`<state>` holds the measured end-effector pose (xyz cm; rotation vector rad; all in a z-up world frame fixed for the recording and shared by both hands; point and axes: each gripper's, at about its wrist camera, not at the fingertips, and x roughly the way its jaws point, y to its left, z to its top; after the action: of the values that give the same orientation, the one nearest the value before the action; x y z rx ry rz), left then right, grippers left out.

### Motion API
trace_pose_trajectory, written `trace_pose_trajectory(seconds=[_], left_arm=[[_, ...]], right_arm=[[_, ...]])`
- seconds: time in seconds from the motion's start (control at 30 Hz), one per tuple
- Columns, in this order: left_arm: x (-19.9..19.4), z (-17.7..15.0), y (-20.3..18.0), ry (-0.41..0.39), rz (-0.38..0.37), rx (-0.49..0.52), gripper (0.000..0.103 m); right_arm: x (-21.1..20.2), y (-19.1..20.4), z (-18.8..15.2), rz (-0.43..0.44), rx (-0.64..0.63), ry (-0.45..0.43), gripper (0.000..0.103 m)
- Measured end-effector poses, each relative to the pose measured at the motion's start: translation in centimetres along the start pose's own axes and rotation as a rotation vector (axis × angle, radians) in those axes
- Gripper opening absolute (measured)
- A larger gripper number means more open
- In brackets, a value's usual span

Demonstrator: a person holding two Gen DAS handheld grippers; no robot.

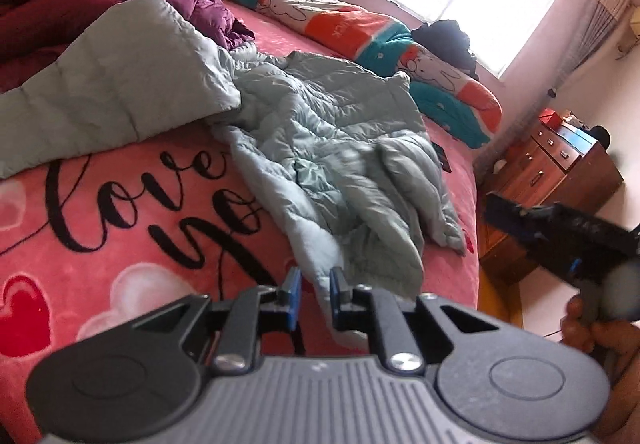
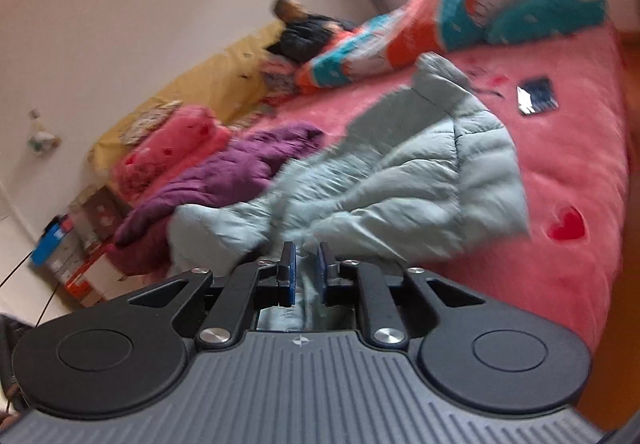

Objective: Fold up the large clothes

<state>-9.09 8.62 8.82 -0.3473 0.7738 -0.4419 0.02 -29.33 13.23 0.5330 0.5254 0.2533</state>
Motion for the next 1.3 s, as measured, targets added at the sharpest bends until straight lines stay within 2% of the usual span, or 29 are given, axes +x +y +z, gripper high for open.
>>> trace_pose_trajectory(seconds=[0.03,0.07,0.1,0.13,0.17,0.2,0.27,0.33,0.4,0.6,0.7,0.87,1.1,1.13,1.17,1.3], left_arm=[[0.0,0.0,0.0,-0.001,0.007,0.003,0.013],[0.0,-0.1,0.0,0.000,0.008,0.002,0.018],[-0.1,-0.2,0.1,0.002,0.012,-0.001,0.029],[0.0,-0.1,0.1,0.007,0.022,0.000,0.038],[0.1,-0.2,0.0,0.012,0.036,0.005,0.052],[0.2,-0.3,-0.3,0.011,0.045,0.027,0.057],[0.5,-0.4,-1.0,0.009,0.043,0.098,0.060],[1.0,-0.6,-1.9,0.013,0.033,0.150,0.064],[1.8,-0.7,-2.8,0.005,0.013,0.198,0.065],[4.5,-1.1,-6.3,-0.022,-0.024,0.371,0.074],[6.3,-1.0,-7.2,-0.027,-0.035,0.427,0.074],[8.6,-1.3,-7.3,-0.041,-0.013,0.483,0.074],[9.4,-1.4,-5.0,-0.023,0.004,0.432,0.074],[9.3,-1.3,-4.7,-0.024,0.001,0.425,0.074],[9.3,-1.3,-4.5,-0.024,-0.004,0.417,0.074],[9.3,-1.1,-3.8,-0.017,-0.014,0.370,0.075]], right_arm=[[0.5,-0.7,-0.1,-0.023,0.022,0.004,0.032],[1.0,-1.4,-0.1,-0.050,0.040,0.007,0.054],[1.4,-2.1,-0.2,-0.073,0.057,0.009,0.070],[1.7,-2.6,-0.2,-0.089,0.067,0.009,0.071],[2.2,-3.1,-0.1,-0.106,0.075,0.008,0.071],[2.7,-3.6,0.1,-0.128,0.087,0.006,0.075],[3.5,-4.8,0.4,-0.153,0.119,0.010,0.078],[4.3,-6.3,0.7,-0.132,0.193,0.013,0.083],[5.1,-7.8,1.0,-0.124,0.276,0.009,0.096],[7.8,-11.4,0.8,-0.116,0.489,-0.014,0.098],[9.3,-13.4,1.3,-0.090,0.591,-0.057,0.100],[9.9,-14.8,1.8,-0.105,0.606,-0.112,0.100],[10.4,-14.5,2.1,-0.099,0.594,-0.144,0.103],[9.3,-14.1,1.5,-0.102,0.581,-0.148,0.103],[9.1,-14.0,1.7,-0.114,0.568,-0.150,0.101],[8.6,-13.9,1.4,-0.141,0.531,-0.147,0.079]])
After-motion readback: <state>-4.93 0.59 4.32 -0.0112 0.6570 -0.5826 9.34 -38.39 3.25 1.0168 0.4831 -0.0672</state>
